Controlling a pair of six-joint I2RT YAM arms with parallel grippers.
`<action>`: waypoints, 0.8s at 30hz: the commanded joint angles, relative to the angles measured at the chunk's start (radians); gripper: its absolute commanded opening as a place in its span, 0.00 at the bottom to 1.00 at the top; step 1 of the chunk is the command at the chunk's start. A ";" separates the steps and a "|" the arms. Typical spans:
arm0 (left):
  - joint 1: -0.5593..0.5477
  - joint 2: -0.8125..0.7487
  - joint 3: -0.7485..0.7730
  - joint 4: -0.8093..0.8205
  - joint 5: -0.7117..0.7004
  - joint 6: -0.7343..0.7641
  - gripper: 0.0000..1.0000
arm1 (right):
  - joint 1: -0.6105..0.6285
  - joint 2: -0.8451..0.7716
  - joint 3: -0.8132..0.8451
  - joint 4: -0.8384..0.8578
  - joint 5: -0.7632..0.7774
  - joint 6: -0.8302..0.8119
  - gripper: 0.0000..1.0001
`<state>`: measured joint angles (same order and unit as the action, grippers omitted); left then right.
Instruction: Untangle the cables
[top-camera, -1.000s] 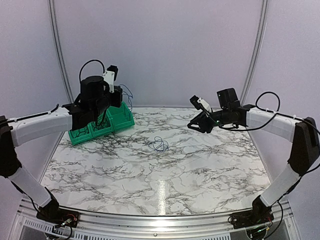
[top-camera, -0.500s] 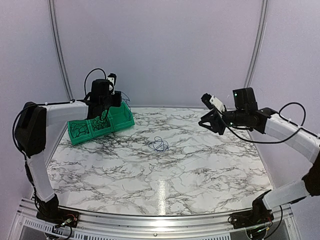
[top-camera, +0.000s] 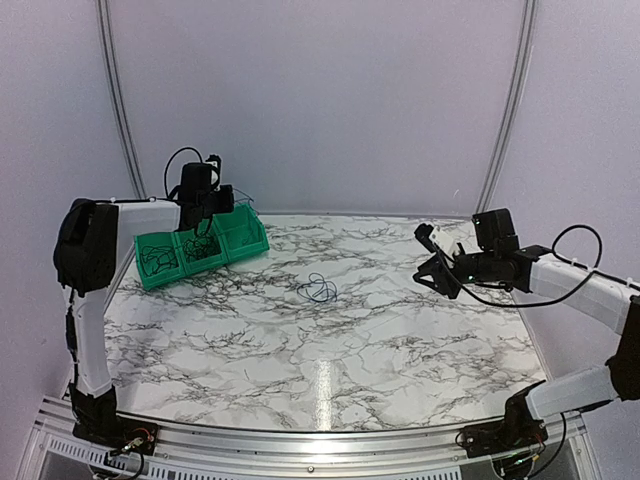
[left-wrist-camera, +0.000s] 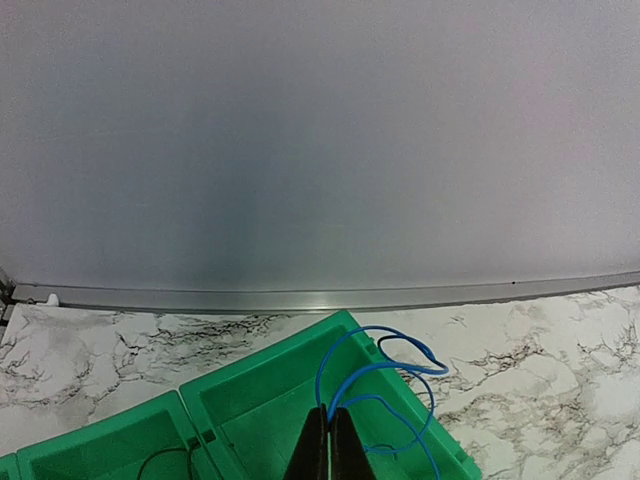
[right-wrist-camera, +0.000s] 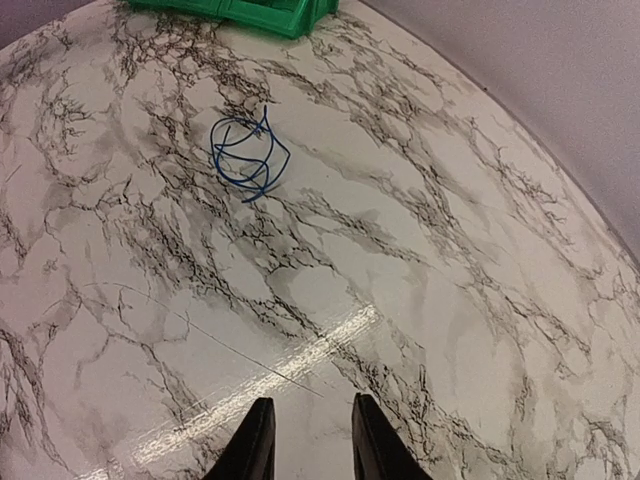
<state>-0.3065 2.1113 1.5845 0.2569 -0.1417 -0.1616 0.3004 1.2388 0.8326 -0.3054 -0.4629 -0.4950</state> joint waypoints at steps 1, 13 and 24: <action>0.014 -0.006 -0.014 0.006 0.075 -0.053 0.00 | -0.004 0.046 0.031 0.026 0.027 -0.025 0.27; 0.013 -0.138 -0.194 0.013 0.061 -0.020 0.00 | -0.004 0.122 0.056 0.022 0.062 -0.049 0.26; 0.012 0.017 0.002 -0.140 0.055 -0.074 0.00 | -0.003 0.133 0.064 0.013 0.051 -0.049 0.26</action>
<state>-0.2943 2.0796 1.5372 0.1776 -0.0723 -0.2058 0.3004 1.3758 0.8558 -0.2993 -0.4118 -0.5331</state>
